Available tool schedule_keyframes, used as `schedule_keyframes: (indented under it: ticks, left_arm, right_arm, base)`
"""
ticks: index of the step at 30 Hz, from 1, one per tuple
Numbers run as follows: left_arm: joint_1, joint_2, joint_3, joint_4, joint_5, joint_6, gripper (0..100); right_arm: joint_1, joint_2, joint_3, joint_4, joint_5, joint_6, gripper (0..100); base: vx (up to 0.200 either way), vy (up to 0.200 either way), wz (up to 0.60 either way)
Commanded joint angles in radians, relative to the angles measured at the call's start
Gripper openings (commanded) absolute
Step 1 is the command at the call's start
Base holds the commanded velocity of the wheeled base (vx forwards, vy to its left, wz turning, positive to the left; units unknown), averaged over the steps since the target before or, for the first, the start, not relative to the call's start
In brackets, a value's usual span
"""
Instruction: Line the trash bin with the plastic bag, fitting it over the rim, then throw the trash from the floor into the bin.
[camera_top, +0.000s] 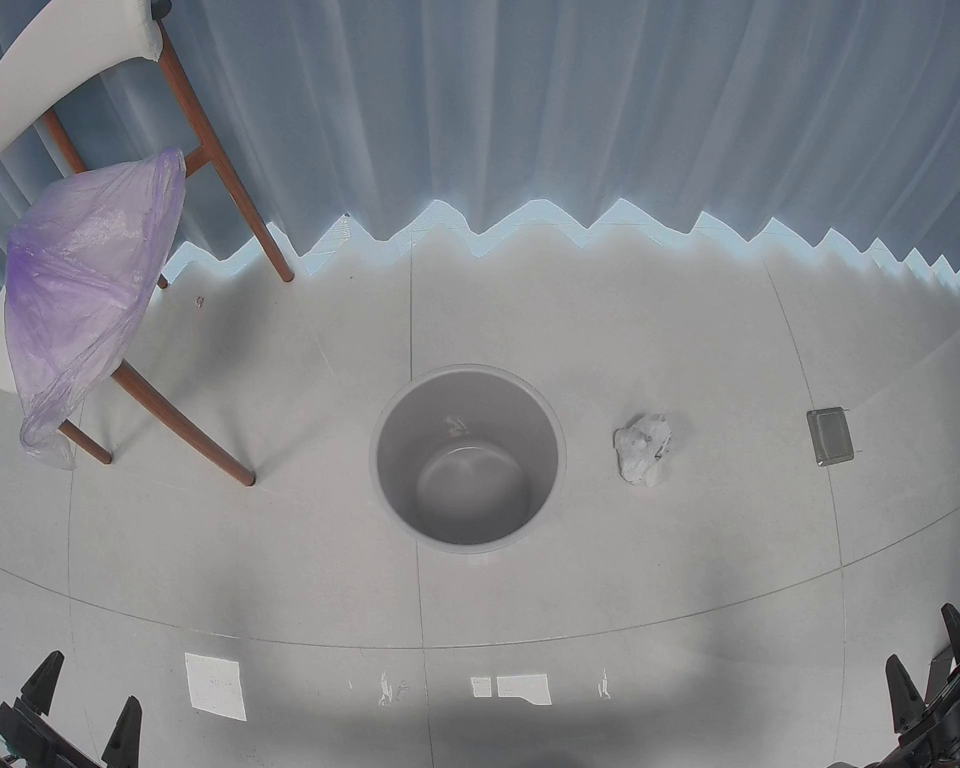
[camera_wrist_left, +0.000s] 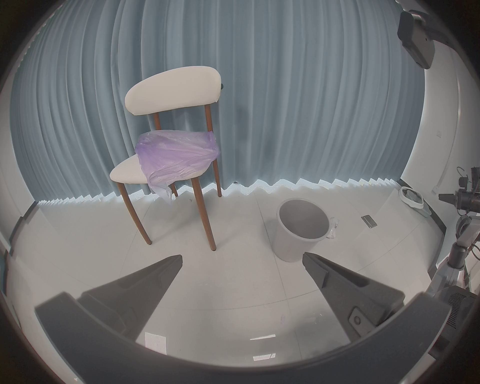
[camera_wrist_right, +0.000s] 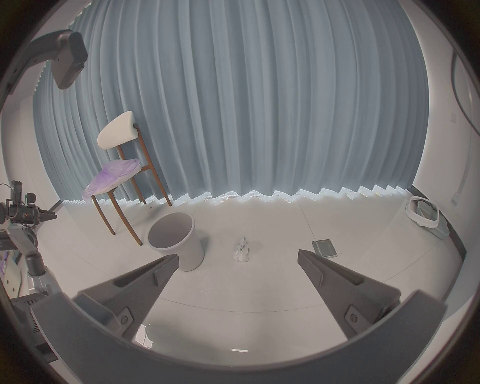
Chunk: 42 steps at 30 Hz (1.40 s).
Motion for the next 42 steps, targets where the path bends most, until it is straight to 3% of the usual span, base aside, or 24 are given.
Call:
schedule_keyframes:
  ticks: [1,33,35,42]
  left_arm:
    - [0.000,-0.016,0.018,0.001,0.002,-0.012,100]
    - [0.003,-0.016,0.018,-0.020,-0.003,0.017,100]
    - [0.003,-0.016,0.018,-0.170,-0.006,0.019,100]
    - [0.003,-0.016,0.018,-0.173,-0.004,0.060,100]
  right_arm:
    - [0.000,-0.017,0.018,0.000,0.000,0.001,100]
    - [0.000,-0.017,0.018,0.000,0.000,-0.001,100]
    - [0.000,-0.017,0.018,0.000,0.000,-0.001,100]
    - [0.000,-0.017,0.018,0.000,0.000,-0.001,100]
  base:
    - [0.000,0.000,0.00]
    - [0.000,0.000,0.00]
    - [0.000,0.000,0.00]
    - [0.000,0.000,0.00]
